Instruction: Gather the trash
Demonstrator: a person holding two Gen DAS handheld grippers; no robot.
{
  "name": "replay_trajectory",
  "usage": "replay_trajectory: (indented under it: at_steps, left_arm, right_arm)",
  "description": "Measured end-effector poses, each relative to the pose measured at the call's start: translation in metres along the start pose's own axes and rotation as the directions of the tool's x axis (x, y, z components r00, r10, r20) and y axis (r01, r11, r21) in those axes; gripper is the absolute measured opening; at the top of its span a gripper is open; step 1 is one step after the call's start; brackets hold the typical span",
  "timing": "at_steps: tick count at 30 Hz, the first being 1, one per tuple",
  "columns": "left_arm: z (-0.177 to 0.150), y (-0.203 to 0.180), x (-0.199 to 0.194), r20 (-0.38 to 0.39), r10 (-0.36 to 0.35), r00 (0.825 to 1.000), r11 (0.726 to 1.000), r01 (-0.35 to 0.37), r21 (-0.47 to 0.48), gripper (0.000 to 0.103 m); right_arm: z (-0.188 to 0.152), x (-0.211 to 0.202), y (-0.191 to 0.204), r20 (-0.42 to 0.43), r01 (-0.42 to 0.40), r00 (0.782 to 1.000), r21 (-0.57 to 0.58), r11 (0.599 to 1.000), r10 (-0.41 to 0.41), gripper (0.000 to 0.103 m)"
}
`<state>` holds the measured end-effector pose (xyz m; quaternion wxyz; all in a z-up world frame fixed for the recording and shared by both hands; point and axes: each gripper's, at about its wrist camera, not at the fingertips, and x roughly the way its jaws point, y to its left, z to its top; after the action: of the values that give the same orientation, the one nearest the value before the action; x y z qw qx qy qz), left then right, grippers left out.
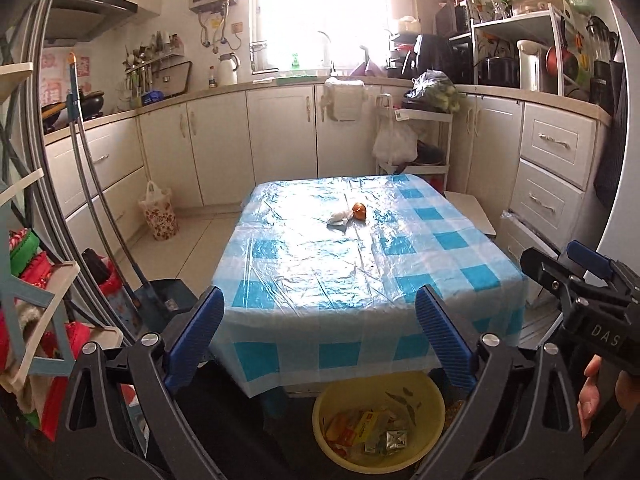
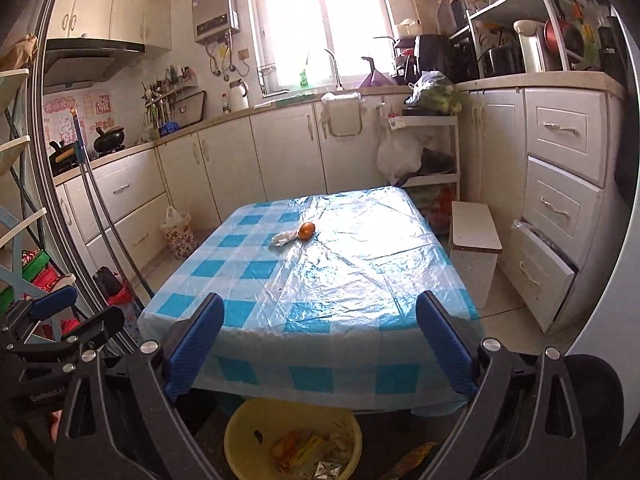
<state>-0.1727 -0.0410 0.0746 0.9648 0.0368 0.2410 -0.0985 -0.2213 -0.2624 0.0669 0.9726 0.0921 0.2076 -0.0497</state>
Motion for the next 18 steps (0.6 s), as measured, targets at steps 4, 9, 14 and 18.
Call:
replay_trajectory:
  at_steps: [4,9,14,18]
  left_arm:
    - [0.004,-0.001,-0.008,0.013,0.007,1.0,1.0,-0.007,0.011,0.093]
    - [0.004,-0.002,-0.01,0.012,0.008,1.0,1.0,-0.008,0.019,0.093]
    - [0.004,-0.001,-0.006,0.008,0.009,1.0,1.0,-0.009,0.021,0.093]
    - [0.005,0.005,0.007,0.015,0.019,1.0,0.999,-0.02,0.025,0.093]
  right_arm:
    - [0.0,-0.007,0.001,0.033,0.005,0.999,-0.014,1.0,-0.005,0.093]
    - [-0.001,-0.008,0.002,0.033,0.006,0.999,-0.02,1.0,-0.005,0.093]
    - [-0.001,-0.007,0.003,0.025,0.002,1.0,-0.015,1.0,-0.001,0.093]
    - [0.005,-0.001,0.003,0.004,-0.027,1.0,0.002,1.0,0.027,0.093]
